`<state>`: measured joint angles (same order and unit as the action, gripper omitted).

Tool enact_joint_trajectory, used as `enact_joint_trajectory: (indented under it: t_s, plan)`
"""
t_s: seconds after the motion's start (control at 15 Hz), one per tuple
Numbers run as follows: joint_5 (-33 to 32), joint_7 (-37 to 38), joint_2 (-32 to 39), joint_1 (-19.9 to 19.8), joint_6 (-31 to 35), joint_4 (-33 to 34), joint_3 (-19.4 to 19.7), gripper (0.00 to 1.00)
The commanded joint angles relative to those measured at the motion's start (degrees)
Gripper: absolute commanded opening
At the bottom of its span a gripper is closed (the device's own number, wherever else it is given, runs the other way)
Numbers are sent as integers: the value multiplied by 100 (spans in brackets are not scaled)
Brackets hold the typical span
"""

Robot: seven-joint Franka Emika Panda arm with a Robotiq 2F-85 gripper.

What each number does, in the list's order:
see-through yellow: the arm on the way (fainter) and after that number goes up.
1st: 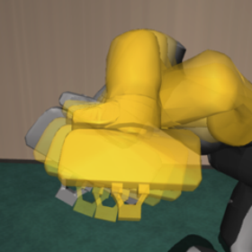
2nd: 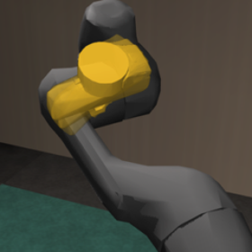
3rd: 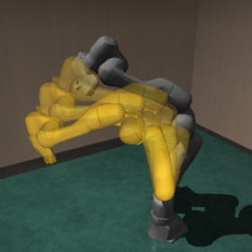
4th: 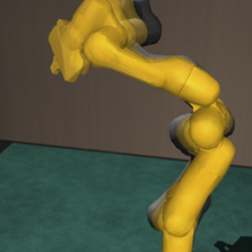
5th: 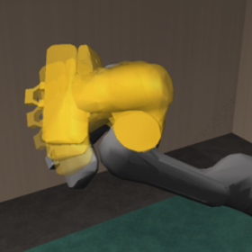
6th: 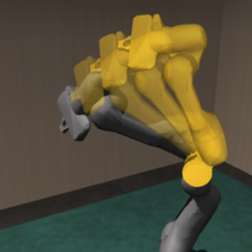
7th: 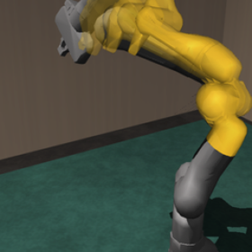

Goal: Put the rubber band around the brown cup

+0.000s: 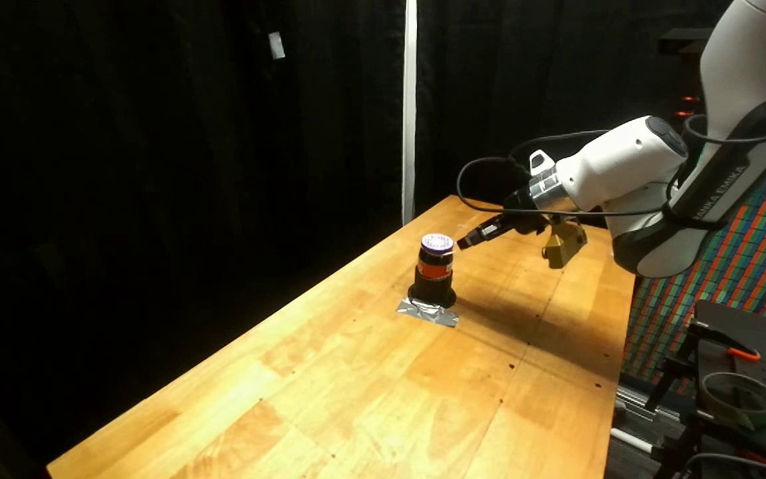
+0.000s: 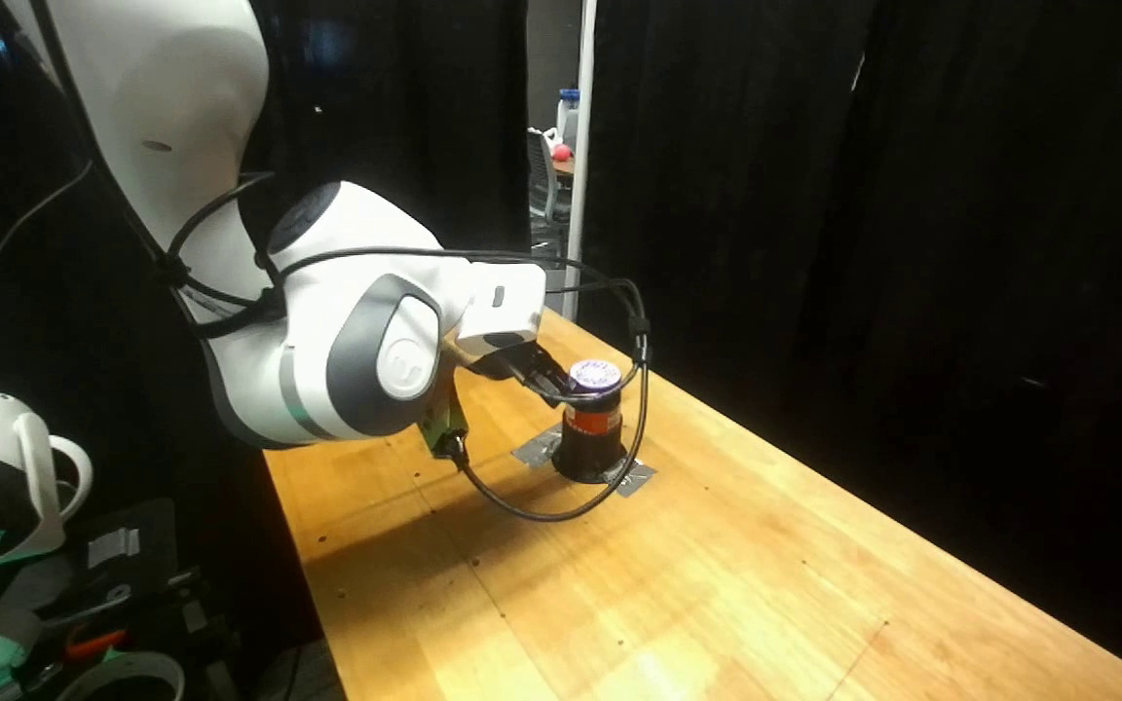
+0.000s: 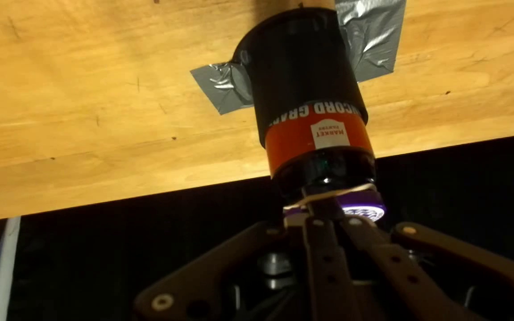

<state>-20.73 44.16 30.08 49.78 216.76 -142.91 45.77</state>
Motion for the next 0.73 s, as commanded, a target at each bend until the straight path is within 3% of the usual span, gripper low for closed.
enact_joint_trajectory:
  t_s: [0.0, 0.07, 0.13, 0.2, 0.27, 0.33, 0.4, 0.6, 0.67]
  plan:
    - [1261, -1568, -246, -876, 468, -223, -1278, 1]
    - [846, -904, 103, -310, 683, -174, -646, 1]
    - [1628, -2123, -301, -1377, 653, -250, -1974, 1]
    - [1757, -2267, -277, -1526, 767, -246, -2173, 1]
    - [2010, -2614, -282, -1870, 866, -236, -2616, 1]
    - [2215, -2945, -359, -2193, 817, -246, -3022, 26]
    - [2283, -3121, -441, -2516, 719, -258, -3348, 27]
    - [2108, -3456, -1058, -3341, -815, -484, -4058, 48]
    - [2305, -3689, -1185, -3394, -1285, -524, -4091, 57]
